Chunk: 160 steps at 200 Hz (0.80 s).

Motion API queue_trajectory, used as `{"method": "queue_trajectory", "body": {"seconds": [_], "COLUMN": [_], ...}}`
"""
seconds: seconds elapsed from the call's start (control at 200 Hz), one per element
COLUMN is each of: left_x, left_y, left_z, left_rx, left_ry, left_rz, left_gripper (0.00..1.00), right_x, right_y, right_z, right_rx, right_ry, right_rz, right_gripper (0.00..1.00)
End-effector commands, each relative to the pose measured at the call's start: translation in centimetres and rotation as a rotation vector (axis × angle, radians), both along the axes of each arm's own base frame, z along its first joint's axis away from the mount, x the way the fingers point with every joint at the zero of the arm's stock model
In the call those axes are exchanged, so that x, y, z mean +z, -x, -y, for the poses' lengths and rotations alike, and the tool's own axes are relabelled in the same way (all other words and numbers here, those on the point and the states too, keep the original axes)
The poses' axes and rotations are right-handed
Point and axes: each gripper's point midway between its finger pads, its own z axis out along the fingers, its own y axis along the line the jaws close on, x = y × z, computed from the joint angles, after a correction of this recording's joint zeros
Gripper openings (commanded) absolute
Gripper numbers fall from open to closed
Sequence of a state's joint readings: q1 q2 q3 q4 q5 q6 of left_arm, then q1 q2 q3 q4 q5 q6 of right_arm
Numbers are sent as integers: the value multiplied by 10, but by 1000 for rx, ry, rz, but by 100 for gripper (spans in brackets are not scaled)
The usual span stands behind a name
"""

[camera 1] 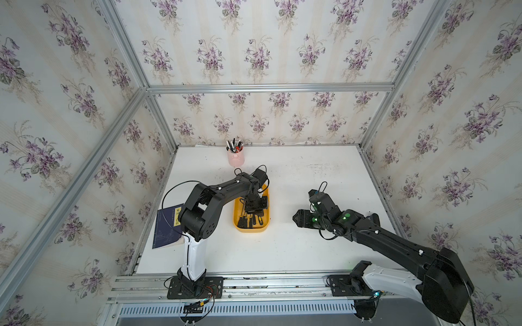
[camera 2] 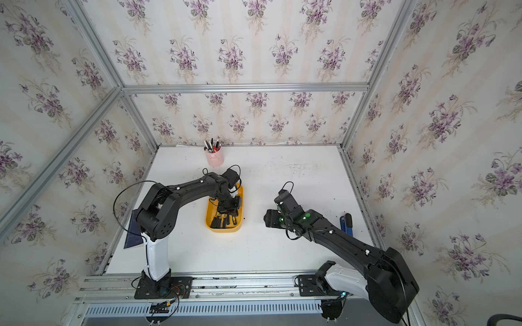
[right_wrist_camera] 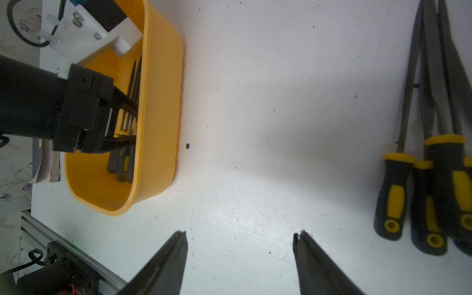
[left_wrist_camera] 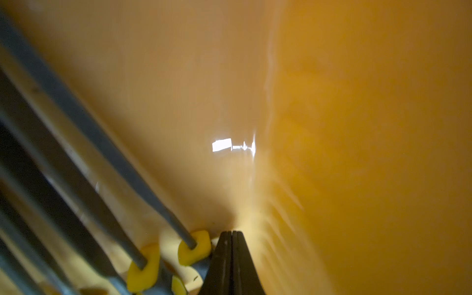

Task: Put the file tool into the storage box
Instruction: Adjust the file tool in the storage box.

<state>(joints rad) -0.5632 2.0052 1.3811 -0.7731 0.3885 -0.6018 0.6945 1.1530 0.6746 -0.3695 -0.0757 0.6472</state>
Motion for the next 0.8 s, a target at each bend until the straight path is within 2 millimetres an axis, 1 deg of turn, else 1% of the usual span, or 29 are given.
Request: {"method": "queue_trajectory", "body": {"seconds": [0.0, 0.215, 0.37, 0.649, 0.709, 0.729, 0.794], "left_x": [0, 3, 3, 29, 35, 35, 45], "left_y": [4, 13, 15, 6, 6, 3, 1], "left_z": [-5, -5, -5, -1, -2, -6, -10], "left_rx": [-9, -25, -27, -35, -33, -29, -21], "left_ry": [-15, -11, -12, 5, 5, -20, -33], "left_rz": [-1, -6, -4, 54, 57, 74, 101], "left_gripper": [8, 8, 9, 13, 14, 15, 18], "right_x": [1, -4, -4, -4, -4, -4, -2], "right_y": [-2, -2, -2, -2, -3, -3, -6], "right_z": [0, 0, -1, 0, 1, 2, 8], "right_rx": [-5, -9, -10, -19, -26, -32, -60], "right_ry": [0, 4, -4, -6, -1, 6, 30], "right_rz": [8, 0, -1, 0, 2, 3, 6], "right_gripper": [71, 71, 71, 71, 71, 71, 71]}}
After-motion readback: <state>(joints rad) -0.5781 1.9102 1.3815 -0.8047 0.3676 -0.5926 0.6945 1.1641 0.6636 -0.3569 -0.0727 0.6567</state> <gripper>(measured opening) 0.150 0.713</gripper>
